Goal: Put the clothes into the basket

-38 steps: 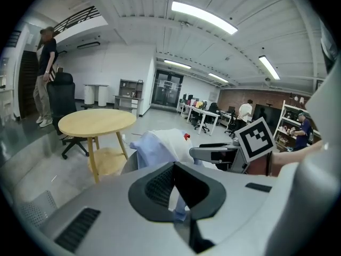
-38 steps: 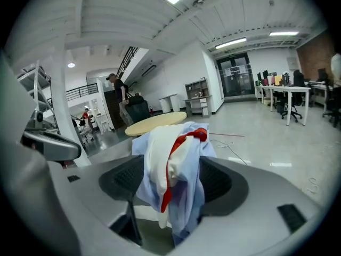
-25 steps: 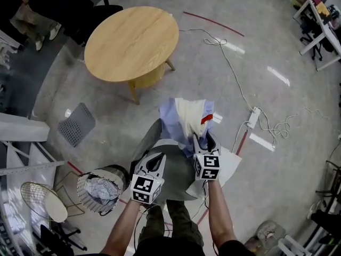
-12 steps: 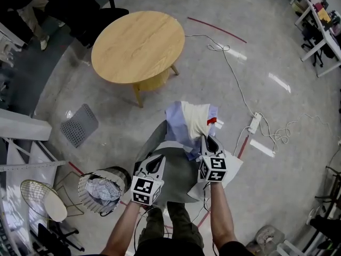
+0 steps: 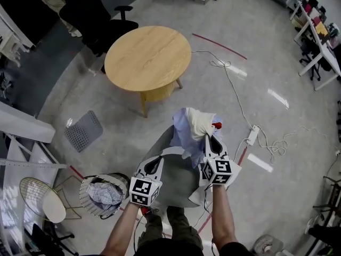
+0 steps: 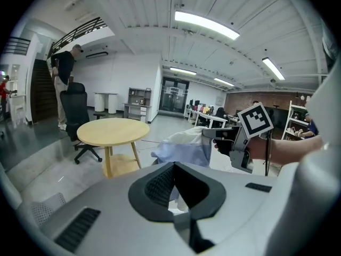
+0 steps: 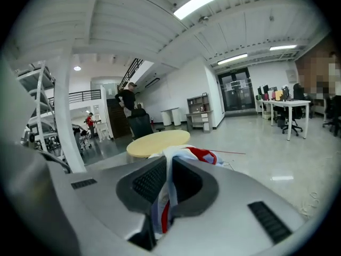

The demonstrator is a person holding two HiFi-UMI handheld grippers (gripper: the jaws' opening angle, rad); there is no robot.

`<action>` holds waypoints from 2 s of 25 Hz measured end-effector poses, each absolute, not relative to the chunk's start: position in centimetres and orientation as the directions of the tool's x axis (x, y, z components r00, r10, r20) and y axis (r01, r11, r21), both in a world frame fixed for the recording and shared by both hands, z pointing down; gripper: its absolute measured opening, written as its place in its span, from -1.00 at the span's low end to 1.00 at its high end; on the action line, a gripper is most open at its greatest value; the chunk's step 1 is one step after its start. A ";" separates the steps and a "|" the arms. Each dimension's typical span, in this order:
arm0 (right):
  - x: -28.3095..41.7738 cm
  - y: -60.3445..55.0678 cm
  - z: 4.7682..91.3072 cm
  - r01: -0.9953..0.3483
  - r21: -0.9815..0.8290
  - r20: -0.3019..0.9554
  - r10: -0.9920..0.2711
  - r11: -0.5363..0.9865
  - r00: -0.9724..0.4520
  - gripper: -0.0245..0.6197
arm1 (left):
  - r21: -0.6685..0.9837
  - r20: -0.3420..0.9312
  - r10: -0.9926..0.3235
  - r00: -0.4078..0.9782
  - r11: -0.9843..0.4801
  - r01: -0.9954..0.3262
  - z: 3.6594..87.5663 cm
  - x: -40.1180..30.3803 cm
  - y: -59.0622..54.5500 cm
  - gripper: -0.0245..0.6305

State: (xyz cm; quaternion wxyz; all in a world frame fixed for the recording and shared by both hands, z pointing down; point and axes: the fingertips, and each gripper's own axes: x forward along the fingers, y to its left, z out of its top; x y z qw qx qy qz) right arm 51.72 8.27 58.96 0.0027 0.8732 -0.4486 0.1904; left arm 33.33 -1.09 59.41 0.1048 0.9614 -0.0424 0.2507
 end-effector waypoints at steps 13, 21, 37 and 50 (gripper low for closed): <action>45.9 4.7 45.9 -0.858 -0.085 0.143 -0.858 -0.507 0.493 -0.76 | 0.131 0.393 -0.142 0.908 -0.969 -0.208 51.8 26.4 -4.3 -0.91; 39.6 1.6 39.6 -0.904 -0.044 0.057 -0.905 -0.425 0.422 -0.77 | 0.095 0.330 -0.227 0.916 -0.958 -0.272 47.5 20.6 -6.8 -0.91; 21.6 -6.9 34.8 -0.991 -0.005 -0.021 -0.991 -0.135 0.135 -0.76 | 0.050 0.285 -0.475 0.832 -0.860 -0.508 44.0 3.3 -12.0 -0.91; 5.8 -15.1 32.9 -0.992 0.013 -0.053 -0.991 0.124 -0.125 -0.76 | 0.043 0.261 -0.659 0.705 -0.722 -0.691 42.6 -12.0 -16.7 -0.91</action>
